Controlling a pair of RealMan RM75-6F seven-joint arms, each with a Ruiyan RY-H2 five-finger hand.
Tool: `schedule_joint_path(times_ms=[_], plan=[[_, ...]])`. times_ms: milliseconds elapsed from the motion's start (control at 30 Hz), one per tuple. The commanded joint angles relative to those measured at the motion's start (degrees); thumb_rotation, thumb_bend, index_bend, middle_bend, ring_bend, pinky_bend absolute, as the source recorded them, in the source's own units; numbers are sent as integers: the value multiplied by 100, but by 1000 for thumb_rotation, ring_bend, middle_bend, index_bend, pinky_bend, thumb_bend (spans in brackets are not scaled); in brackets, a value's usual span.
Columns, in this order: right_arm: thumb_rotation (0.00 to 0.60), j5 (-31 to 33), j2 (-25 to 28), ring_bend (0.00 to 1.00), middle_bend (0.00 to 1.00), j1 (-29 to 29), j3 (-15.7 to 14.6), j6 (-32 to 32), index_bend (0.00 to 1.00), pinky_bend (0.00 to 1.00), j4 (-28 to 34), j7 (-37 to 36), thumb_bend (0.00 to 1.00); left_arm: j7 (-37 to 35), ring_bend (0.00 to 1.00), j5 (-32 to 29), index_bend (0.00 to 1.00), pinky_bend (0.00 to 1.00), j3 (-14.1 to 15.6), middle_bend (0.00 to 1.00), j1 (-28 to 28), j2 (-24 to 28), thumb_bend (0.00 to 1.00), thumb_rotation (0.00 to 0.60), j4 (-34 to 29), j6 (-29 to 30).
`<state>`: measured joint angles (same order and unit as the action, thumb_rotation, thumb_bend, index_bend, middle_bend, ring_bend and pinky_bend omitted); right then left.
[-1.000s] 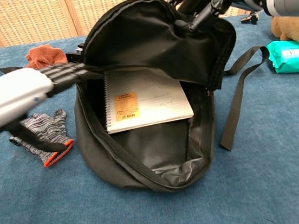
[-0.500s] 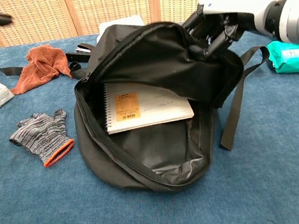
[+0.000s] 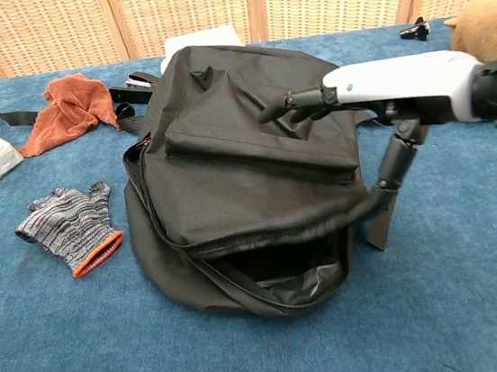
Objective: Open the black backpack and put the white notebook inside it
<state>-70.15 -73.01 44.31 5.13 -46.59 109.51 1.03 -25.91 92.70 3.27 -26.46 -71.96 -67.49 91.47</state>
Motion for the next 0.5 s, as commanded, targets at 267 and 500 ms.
schedule_joint_path(times_ms=[267, 500], plan=[[600, -1638, 1170, 0, 0, -1056, -740, -1285, 5, 0, 359, -62, 0, -256, 0, -468, 0, 79, -230, 0, 586, 415, 0, 600, -795, 190], [600, -2204, 1280, 0, 0, -2075, -845, -3045, 0, 0, -892, 226, 0, 21, 0, -789, 0, 59, -127, 0, 1081, 759, 0, 600, -1471, 158]])
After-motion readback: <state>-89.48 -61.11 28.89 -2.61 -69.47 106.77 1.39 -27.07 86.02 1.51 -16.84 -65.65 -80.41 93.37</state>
